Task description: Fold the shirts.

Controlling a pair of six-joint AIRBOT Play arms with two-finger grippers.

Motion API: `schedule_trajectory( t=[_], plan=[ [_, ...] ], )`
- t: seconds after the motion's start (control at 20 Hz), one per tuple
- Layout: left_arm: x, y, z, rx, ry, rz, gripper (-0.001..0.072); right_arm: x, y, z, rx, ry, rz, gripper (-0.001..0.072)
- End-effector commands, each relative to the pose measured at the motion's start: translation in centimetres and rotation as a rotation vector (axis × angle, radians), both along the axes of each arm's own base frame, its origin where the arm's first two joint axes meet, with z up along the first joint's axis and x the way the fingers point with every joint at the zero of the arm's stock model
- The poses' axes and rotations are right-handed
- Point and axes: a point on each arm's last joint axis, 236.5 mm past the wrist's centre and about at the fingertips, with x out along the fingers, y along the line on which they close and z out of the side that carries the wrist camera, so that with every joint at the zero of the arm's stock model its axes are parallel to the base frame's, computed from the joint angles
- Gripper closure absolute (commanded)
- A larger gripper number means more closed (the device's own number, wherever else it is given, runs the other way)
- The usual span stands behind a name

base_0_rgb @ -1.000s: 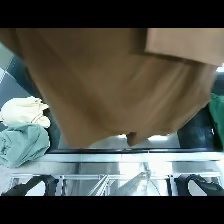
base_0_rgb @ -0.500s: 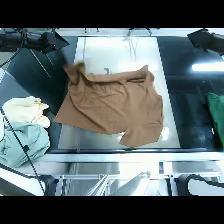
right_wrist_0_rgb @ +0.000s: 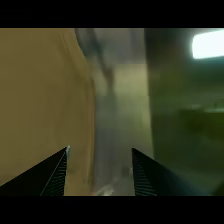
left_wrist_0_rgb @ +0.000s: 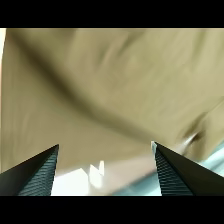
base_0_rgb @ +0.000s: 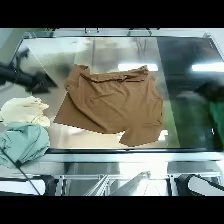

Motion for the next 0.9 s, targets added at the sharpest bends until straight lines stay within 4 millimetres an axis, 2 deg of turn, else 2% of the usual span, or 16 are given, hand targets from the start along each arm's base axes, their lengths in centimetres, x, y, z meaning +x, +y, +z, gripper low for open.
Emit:
schedule_trajectory(
  t=[0.0, 0.15, 0.25, 0.35, 0.45, 0.55, 0.7, 0.85],
  plan=[
    [-6.6, 2.3, -7.7, 0.119, 0.184, 0.033, 0.0079, -6.1, 2.9, -6.2, 0.121, 0.188, -0.034, 0.0266],
    [-8.2, 2.0, -11.5, 0.098, 0.246, 0.014, 0.0079, -7.5, 6.3, -7.3, 0.256, 0.188, -0.023, 0.0267],
    [-8.2, 2.0, -13.3, 0.080, 0.290, 0.001, 0.0080, -8.2, 7.3, -7.6, 0.296, 0.190, -0.021, 0.0267],
    [-7.2, 2.2, -13.9, 0.065, 0.305, -0.007, 0.0080, -9.1, 8.1, -7.7, 0.314, 0.207, -0.007, 0.0266],
    [-6.2, 2.4, -13.3, 0.056, 0.305, -0.028, 0.0080, -9.6, 8.3, -7.7, 0.312, 0.211, 0.000, 0.0266],
    [-5.5, 2.5, -11.5, 0.038, 0.305, -0.073, 0.0080, -9.7, 8.2, -7.7, 0.307, 0.214, -0.002, 0.0266],
    [-6.0, 2.3, -7.9, -0.001, 0.328, -0.166, 0.0080, -9.3, 7.7, -8.0, 0.289, 0.207, -0.025, 0.0267],
    [-5.8, 2.8, -6.7, -0.008, 0.310, -0.202, 0.0080, -9.1, 7.6, -8.1, 0.284, 0.203, -0.031, 0.0267]
  ],
)
